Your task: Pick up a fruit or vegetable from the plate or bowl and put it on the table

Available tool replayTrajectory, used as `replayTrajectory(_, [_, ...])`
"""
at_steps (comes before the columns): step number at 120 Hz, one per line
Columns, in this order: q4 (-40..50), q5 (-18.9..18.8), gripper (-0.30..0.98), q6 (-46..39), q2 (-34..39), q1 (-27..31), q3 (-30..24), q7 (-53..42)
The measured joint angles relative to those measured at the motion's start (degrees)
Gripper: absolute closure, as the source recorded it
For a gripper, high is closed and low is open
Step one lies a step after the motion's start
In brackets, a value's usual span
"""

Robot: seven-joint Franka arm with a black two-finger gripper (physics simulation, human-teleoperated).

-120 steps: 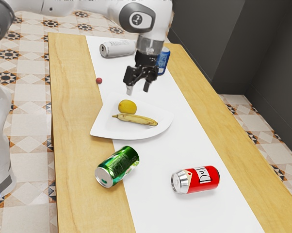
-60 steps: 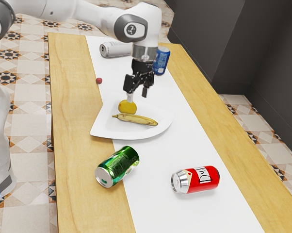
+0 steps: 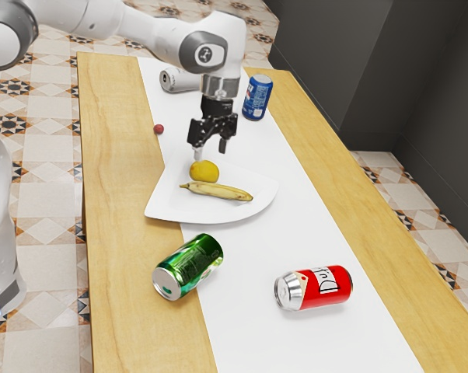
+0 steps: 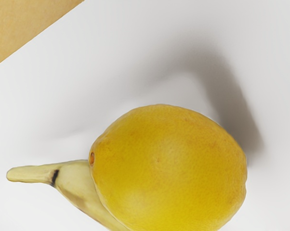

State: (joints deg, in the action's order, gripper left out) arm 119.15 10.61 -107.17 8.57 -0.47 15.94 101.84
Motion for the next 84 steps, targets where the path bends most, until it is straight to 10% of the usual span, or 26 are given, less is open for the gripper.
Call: replayTrajectory(84, [5.3,-0.8,0.00,-7.3,-1.2,1.0,0.0,-15.2])
